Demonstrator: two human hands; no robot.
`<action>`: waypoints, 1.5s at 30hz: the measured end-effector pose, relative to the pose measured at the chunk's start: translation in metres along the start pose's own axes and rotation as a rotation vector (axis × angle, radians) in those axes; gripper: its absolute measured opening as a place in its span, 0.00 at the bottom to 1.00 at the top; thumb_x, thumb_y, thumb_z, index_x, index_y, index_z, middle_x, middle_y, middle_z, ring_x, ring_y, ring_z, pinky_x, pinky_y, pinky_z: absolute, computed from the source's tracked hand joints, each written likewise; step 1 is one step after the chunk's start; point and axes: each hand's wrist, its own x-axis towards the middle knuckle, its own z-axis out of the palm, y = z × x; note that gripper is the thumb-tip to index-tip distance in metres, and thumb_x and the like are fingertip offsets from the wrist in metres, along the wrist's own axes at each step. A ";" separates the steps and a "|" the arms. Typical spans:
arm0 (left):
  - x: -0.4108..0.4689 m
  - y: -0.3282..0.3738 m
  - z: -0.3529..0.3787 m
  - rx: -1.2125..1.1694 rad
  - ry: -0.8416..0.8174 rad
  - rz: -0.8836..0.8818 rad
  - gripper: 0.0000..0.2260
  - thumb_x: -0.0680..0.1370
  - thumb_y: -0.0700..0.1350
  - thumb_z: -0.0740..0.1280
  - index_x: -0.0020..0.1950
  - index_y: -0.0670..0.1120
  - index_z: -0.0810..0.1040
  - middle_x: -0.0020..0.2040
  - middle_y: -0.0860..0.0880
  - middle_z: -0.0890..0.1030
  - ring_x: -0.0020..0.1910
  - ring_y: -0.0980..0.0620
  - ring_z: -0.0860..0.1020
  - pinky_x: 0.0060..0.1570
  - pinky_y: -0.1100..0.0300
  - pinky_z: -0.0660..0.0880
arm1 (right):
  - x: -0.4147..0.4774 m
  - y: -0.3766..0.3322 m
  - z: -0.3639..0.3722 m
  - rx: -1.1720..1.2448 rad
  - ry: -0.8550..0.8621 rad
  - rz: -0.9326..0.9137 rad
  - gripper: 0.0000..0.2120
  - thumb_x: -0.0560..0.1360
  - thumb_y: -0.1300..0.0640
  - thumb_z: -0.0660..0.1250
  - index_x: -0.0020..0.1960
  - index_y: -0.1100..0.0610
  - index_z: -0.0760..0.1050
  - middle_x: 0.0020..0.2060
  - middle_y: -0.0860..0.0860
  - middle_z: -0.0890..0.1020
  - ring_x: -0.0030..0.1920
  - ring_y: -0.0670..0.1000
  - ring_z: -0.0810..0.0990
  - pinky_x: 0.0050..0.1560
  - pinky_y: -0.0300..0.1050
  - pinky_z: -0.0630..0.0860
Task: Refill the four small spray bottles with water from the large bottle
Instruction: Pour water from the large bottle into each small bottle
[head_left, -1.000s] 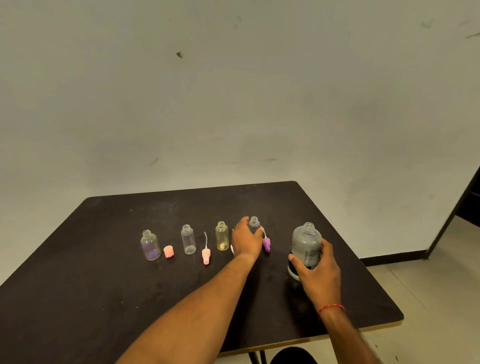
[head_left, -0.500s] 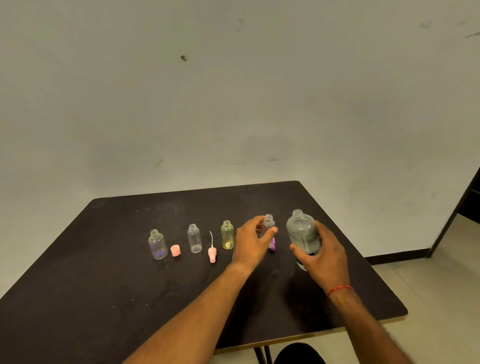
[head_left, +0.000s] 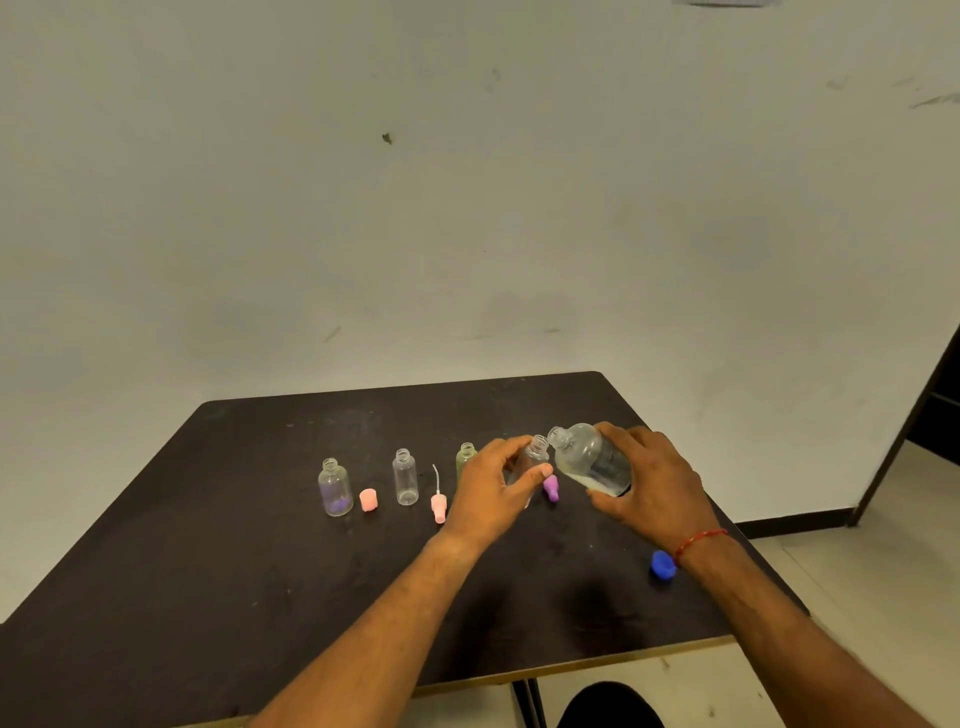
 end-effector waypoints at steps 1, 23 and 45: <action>-0.001 0.001 -0.001 0.002 -0.004 0.004 0.19 0.77 0.51 0.74 0.66 0.49 0.79 0.51 0.52 0.81 0.52 0.57 0.79 0.56 0.63 0.76 | -0.001 -0.001 -0.002 -0.007 -0.007 -0.001 0.40 0.68 0.44 0.76 0.74 0.48 0.62 0.62 0.50 0.73 0.62 0.50 0.71 0.58 0.43 0.75; -0.010 0.008 -0.008 0.017 -0.043 -0.001 0.21 0.76 0.53 0.74 0.67 0.51 0.79 0.51 0.56 0.81 0.52 0.61 0.78 0.56 0.64 0.77 | 0.000 -0.013 -0.042 -0.314 -0.049 -0.147 0.39 0.70 0.42 0.73 0.76 0.47 0.60 0.64 0.51 0.73 0.63 0.51 0.71 0.54 0.42 0.74; -0.009 0.007 -0.002 0.028 -0.052 -0.026 0.23 0.76 0.54 0.74 0.70 0.49 0.78 0.53 0.57 0.80 0.53 0.63 0.77 0.52 0.72 0.72 | 0.006 -0.016 -0.057 -0.383 -0.078 -0.185 0.40 0.68 0.43 0.75 0.75 0.48 0.63 0.64 0.53 0.74 0.62 0.55 0.73 0.58 0.52 0.73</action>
